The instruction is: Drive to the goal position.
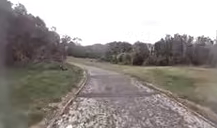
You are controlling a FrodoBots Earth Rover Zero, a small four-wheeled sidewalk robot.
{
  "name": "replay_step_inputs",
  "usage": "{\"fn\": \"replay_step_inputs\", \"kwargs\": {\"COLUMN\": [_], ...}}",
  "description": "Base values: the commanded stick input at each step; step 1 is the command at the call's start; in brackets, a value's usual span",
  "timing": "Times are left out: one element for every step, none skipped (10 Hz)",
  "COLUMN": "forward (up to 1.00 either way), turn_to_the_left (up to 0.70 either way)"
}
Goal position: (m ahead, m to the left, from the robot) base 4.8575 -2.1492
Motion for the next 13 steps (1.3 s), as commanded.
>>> {"fn": "replay_step_inputs", "kwargs": {"forward": [0.85,0.85,0.85,0.85,0.85,0.85,0.85,0.85,0.85,0.85,0.85,0.85,0.85], "turn_to_the_left": [0.00,0.00,0.00,0.00,0.00,0.00,0.00,0.00,0.00,0.00,0.00,0.00,0.00]}}
